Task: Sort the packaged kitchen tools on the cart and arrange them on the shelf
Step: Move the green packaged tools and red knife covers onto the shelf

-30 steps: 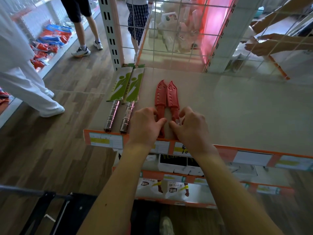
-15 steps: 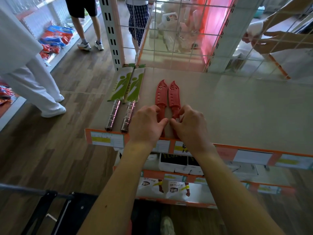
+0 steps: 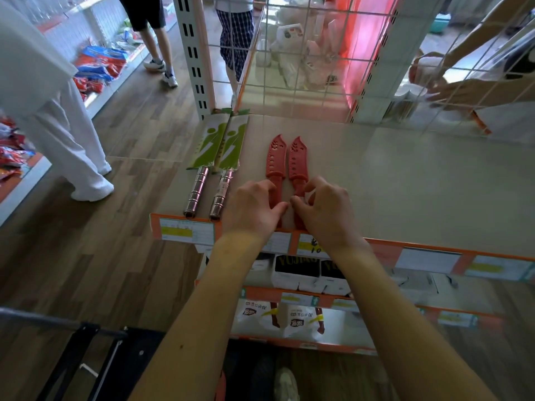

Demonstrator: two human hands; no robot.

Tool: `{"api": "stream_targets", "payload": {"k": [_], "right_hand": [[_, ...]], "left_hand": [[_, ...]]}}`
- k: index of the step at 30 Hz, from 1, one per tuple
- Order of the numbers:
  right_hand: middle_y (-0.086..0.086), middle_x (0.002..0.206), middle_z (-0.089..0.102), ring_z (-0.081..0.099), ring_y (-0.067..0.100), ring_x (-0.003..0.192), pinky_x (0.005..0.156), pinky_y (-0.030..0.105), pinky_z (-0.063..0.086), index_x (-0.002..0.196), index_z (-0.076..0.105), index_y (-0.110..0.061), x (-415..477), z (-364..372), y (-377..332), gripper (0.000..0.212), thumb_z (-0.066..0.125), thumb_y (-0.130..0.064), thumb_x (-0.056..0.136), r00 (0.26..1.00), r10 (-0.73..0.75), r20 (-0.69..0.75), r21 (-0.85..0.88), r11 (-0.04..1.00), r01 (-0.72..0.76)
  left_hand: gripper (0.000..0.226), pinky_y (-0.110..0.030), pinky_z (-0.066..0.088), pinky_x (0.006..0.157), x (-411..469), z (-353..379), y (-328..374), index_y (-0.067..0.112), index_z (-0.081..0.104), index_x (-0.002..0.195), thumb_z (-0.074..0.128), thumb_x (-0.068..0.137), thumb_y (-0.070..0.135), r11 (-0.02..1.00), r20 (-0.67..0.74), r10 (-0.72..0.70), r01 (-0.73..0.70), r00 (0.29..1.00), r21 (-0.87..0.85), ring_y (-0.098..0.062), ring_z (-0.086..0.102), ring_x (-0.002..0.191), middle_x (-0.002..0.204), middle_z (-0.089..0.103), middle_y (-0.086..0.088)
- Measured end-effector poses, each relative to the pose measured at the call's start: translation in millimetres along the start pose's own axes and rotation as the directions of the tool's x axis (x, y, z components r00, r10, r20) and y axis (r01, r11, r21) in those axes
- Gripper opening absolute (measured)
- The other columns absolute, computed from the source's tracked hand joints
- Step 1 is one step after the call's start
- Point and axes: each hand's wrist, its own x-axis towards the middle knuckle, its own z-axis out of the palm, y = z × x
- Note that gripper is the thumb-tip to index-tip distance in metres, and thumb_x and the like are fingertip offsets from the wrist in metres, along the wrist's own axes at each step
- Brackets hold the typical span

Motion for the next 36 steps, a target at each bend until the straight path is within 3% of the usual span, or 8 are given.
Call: {"api": "stream_targets", "payload": {"k": [3, 7, 13, 18, 22, 29, 32, 36], "right_hand": [[0.012, 0.104, 0.061, 0.058, 0.027, 0.094, 0.073, 0.026, 0.039, 0.109, 0.059, -0.004, -4.8, -4.8, -1.4, 0.032, 0.059, -0.028, 0.088, 1.0, -0.013, -0.016, -0.065, 0.998, 0.012], [0.011, 0.113, 0.061, 0.057, 0.027, 0.102, 0.077, 0.027, 0.039, 0.115, 0.059, -0.008, -16.7, -8.1, -9.5, 0.034, 0.056, -0.029, 0.089, 0.999, -0.002, -0.032, -0.117, 0.993, -0.002], [0.011, 0.11, 0.064, 0.059, 0.027, 0.098, 0.073, 0.025, 0.037, 0.113, 0.059, -0.009, -59.9, -9.4, -29.2, 0.029, 0.053, -0.026, 0.091, 0.998, -0.003, -0.056, -0.147, 0.989, -0.006], [0.013, 0.114, 0.061, 0.056, 0.03, 0.104, 0.082, 0.032, 0.043, 0.118, 0.057, -0.006, -119.6, 13.6, -38.1, 0.032, 0.051, -0.023, 0.091, 0.996, -0.018, -0.083, -0.126, 0.992, 0.008], [0.011, 0.128, 0.055, 0.051, 0.026, 0.116, 0.09, 0.031, 0.041, 0.128, 0.051, -0.007, -170.7, 42.6, -36.1, 0.038, 0.051, -0.024, 0.093, 0.999, 0.047, -0.024, -0.154, 0.987, -0.05], [0.011, 0.118, 0.059, 0.055, 0.025, 0.106, 0.082, 0.03, 0.042, 0.113, 0.058, -0.008, -255.5, 107.7, -16.2, 0.029, 0.048, -0.026, 0.093, 0.964, 0.194, 0.183, -0.151, 0.974, -0.167], [0.012, 0.113, 0.061, 0.057, 0.026, 0.1, 0.077, 0.03, 0.042, 0.11, 0.058, -0.006, -282.1, 124.6, -10.5, 0.027, 0.048, -0.025, 0.092, 0.939, 0.22, 0.264, -0.173, 0.969, -0.179], [0.011, 0.115, 0.06, 0.058, 0.024, 0.1, 0.08, 0.032, 0.047, 0.119, 0.053, -0.01, -323.2, 141.7, 0.3, 0.03, 0.047, -0.025, 0.093, 0.928, 0.204, 0.311, -0.195, 0.97, -0.148]], "left_hand": [[0.042, -0.034, 0.044, 0.091, -4.4, -6.8, -0.7, 0.017, 0.057, 0.123, 0.062, 0.086, 0.035, 0.999, 0.014, -0.015, 0.015, 1.0, 0.047, -0.025, 0.054, 0.112, 0.12, 0.059, -0.008], [0.042, -0.034, 0.041, 0.094, -16.4, -20.3, -1.3, 0.019, 0.054, 0.125, 0.059, 0.087, 0.036, 0.997, 0.032, -0.015, 0.012, 0.999, 0.08, -0.026, 0.05, 0.117, 0.126, 0.055, -0.007], [0.048, -0.034, 0.033, 0.103, -58.3, -33.5, -15.8, 0.015, 0.046, 0.134, 0.053, 0.091, 0.036, 0.992, -0.017, 0.096, -0.094, 0.995, 0.086, -0.025, 0.035, 0.131, 0.138, 0.046, -0.007], [0.055, -0.031, 0.025, 0.109, -106.3, -31.3, -41.5, 0.015, 0.036, 0.141, 0.051, 0.092, 0.035, 0.974, -0.041, 0.198, -0.191, 0.979, 0.125, -0.022, 0.028, 0.135, 0.145, 0.038, -0.004], [0.055, -0.035, 0.029, 0.11, -139.2, -16.3, -74.0, 0.015, 0.035, 0.141, 0.051, 0.092, 0.033, 0.969, -0.018, 0.216, -0.212, 0.976, 0.127, -0.021, 0.031, 0.136, 0.146, 0.038, -0.004], [0.043, -0.039, 0.043, 0.096, -206.4, 32.5, -147.2, 0.012, 0.047, 0.13, 0.053, 0.09, 0.028, 0.996, 0.179, 0.06, -0.07, 0.982, 0.05, -0.028, 0.045, 0.121, 0.135, 0.049, -0.009], [0.045, -0.039, 0.045, 0.095, -243.6, 47.2, -178.7, 0.013, 0.045, 0.131, 0.052, 0.091, 0.03, 0.99, 0.244, -0.085, 0.055, 0.966, 0.13, -0.026, 0.047, 0.121, 0.136, 0.048, -0.008], [0.046, -0.038, 0.041, 0.097, -294.4, 61.2, -206.4, 0.012, 0.04, 0.135, 0.05, 0.092, 0.028, 0.964, 0.281, -0.228, 0.174, 0.932, 0.202, -0.026, 0.04, 0.127, 0.141, 0.042, -0.008]]}}
